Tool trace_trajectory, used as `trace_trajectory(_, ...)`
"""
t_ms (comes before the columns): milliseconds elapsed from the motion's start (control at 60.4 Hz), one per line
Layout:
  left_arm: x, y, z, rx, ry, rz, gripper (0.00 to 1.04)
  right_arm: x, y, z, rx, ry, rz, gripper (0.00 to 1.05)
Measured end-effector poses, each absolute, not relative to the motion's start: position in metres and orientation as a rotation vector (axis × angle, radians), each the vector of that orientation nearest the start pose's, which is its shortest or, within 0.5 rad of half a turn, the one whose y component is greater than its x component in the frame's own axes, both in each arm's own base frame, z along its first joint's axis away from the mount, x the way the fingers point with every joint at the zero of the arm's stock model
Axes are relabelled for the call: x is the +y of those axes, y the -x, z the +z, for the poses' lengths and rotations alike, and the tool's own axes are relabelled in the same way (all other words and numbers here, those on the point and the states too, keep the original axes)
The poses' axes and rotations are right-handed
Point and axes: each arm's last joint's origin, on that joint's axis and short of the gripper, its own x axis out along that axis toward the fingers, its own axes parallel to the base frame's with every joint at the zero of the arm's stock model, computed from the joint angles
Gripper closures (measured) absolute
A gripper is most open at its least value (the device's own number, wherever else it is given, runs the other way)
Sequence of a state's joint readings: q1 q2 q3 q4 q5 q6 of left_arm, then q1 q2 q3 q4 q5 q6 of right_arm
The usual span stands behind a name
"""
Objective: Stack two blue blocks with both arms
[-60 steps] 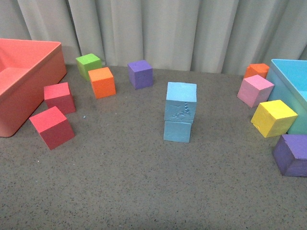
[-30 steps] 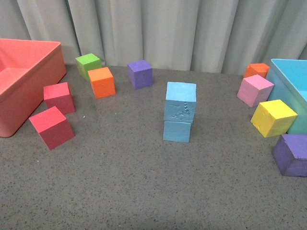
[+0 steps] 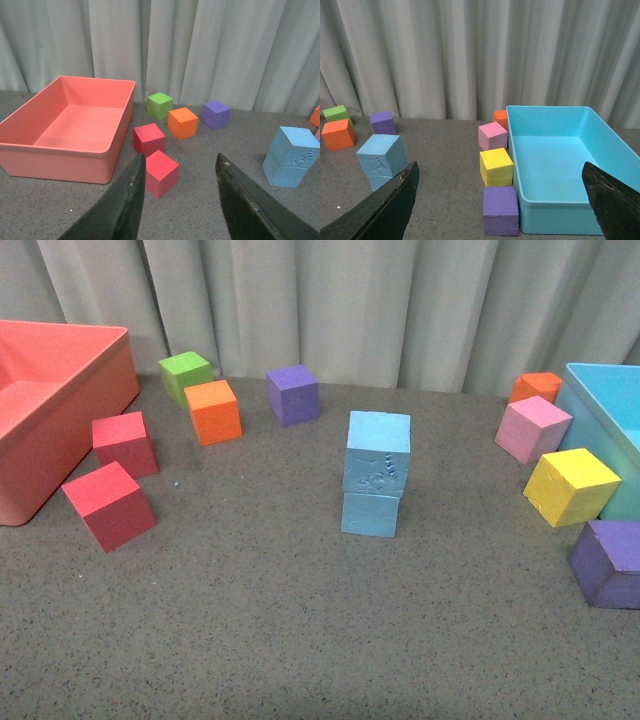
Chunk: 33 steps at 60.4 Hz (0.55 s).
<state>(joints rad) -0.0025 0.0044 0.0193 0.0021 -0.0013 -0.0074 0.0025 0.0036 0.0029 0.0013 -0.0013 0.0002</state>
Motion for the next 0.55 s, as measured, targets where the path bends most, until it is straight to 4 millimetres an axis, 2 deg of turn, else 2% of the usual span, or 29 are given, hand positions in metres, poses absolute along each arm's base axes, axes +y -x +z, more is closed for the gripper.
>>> trace_trajectory(265,-0.0002,-0.0968,0.1699,-0.017,0.007,-0.001,0.05,0.0003,-0.0977,0.1643,-0.001,0.000,0.004,0.10)
trace_trajectory(547,-0.0002,-0.0968,0.1699,-0.017,0.005,-0.001,0.07,0.0003,-0.0977,0.1643,-0.001,0.000,0.004,0.10)
